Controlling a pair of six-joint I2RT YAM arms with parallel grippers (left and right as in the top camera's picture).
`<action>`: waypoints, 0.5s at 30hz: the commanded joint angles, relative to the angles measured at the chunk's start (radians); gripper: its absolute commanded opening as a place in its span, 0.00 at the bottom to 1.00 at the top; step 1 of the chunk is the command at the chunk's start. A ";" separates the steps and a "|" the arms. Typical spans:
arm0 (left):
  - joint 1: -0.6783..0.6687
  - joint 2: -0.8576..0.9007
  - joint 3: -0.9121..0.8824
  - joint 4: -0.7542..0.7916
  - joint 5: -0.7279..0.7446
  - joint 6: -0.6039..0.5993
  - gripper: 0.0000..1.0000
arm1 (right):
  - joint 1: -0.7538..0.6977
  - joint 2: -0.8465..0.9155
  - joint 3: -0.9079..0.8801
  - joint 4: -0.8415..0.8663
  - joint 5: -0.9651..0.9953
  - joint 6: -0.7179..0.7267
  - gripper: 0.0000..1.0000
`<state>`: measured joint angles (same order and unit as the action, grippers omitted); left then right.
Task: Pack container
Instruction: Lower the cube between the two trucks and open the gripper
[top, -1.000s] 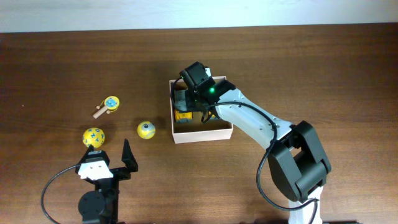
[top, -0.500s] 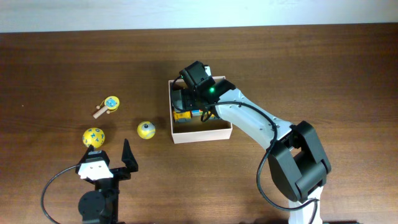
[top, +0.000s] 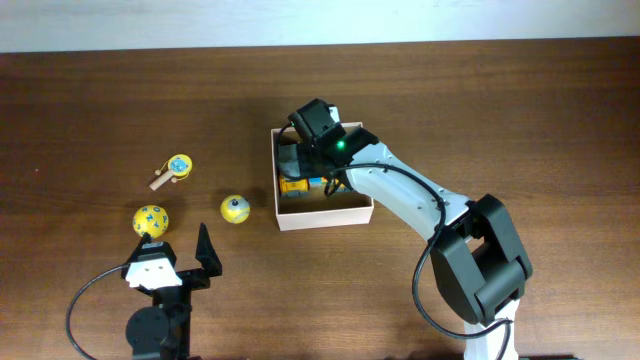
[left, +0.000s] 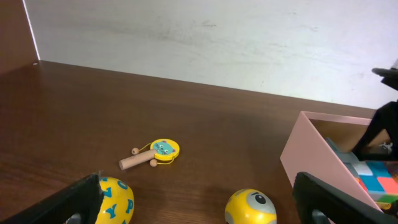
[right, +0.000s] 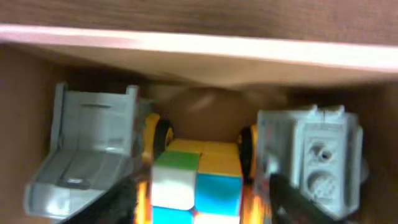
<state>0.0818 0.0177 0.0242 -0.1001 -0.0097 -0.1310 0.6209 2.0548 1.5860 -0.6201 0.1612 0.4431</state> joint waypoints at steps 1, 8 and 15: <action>0.006 0.001 -0.007 0.003 0.014 0.016 0.99 | 0.006 0.008 0.019 -0.002 0.039 -0.020 0.55; 0.006 0.001 -0.007 0.003 0.014 0.016 0.99 | 0.006 0.005 0.026 0.004 0.038 -0.029 0.52; 0.006 0.001 -0.007 0.003 0.014 0.016 0.99 | 0.007 -0.032 0.134 -0.095 0.034 -0.070 0.52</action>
<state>0.0818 0.0177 0.0242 -0.1005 -0.0097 -0.1310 0.6209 2.0548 1.6493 -0.6956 0.1761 0.4038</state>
